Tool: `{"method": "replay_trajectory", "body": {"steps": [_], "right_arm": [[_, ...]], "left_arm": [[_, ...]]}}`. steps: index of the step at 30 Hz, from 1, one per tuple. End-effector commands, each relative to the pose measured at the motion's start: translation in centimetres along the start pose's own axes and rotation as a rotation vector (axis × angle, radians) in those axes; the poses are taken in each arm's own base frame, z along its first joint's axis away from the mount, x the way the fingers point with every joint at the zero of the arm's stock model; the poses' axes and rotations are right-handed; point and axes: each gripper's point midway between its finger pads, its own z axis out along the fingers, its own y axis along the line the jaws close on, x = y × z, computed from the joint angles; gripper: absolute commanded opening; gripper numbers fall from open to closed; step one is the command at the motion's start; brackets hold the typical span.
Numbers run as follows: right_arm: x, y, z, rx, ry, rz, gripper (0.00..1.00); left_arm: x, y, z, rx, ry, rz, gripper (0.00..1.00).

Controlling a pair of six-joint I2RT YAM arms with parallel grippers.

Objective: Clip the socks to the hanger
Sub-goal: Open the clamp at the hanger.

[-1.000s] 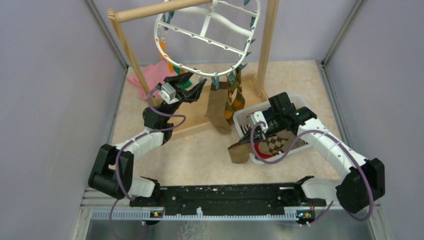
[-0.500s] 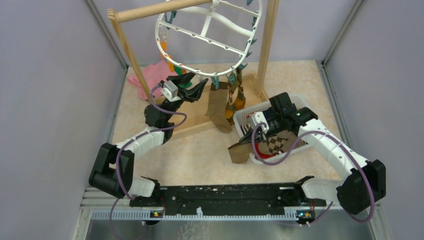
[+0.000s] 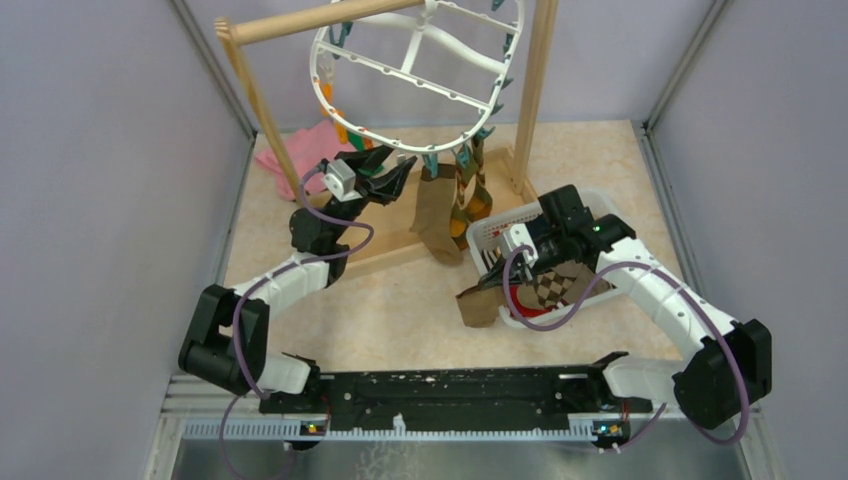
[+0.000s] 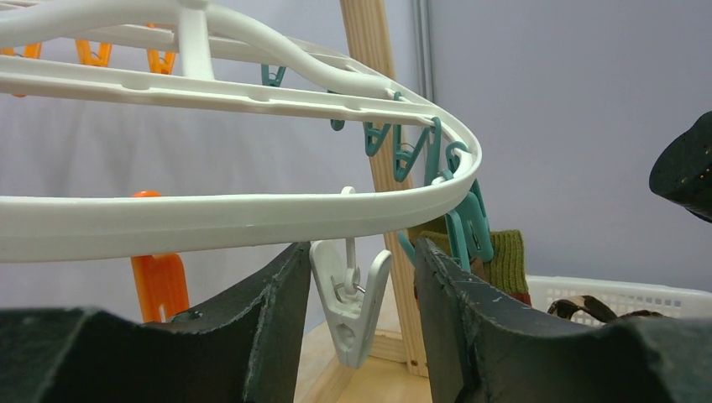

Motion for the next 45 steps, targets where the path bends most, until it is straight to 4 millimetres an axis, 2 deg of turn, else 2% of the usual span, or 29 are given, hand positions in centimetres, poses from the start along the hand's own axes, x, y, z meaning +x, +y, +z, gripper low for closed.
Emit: {"method": "replay_trajectory", "body": {"steps": [1,5,12,25,30,32,33,39,45], "right_arm": [[-2.1,0.4,0.1,-0.018,-0.045,-0.075,0.00],[-2.2,0.4,0.1,-0.018,-0.046,-0.077,0.00],[-2.2,0.5,0.0,-0.018,-0.045,-0.076,0.00],[-2.3,0.5,0.0,-0.019,-0.046,-0.084,0.00],[-2.3,0.5,0.0,-0.019,-0.046,-0.082,0.00],[-2.3,0.5,0.0,-0.019,-0.046,-0.085,0.00],[-2.3,0.5,0.0,-0.019,-0.046,-0.084,0.00],[-2.4,0.5,0.0,-0.019,-0.047,-0.085,0.00],[-2.9,-0.1,0.0,-0.006,-0.059,-0.030,0.00]], "left_arm": [[-2.2,-0.2,1.0,0.015,-0.059,0.000,0.57],[-1.9,0.0,1.0,0.003,-0.046,-0.001,0.61],[-1.6,-0.1,1.2,0.021,-0.040,-0.016,0.61],[-1.7,-0.2,1.3,0.028,-0.038,-0.030,0.55],[-2.0,-0.3,1.4,0.025,-0.044,-0.041,0.43],[-2.2,-0.3,1.3,0.018,-0.046,-0.060,0.31],[-2.2,-0.3,1.3,0.014,-0.045,-0.073,0.28],[-2.7,-0.6,1.1,0.010,-0.052,-0.128,0.19],[-3.0,-1.0,1.0,0.002,-0.028,-0.249,0.15]]}}
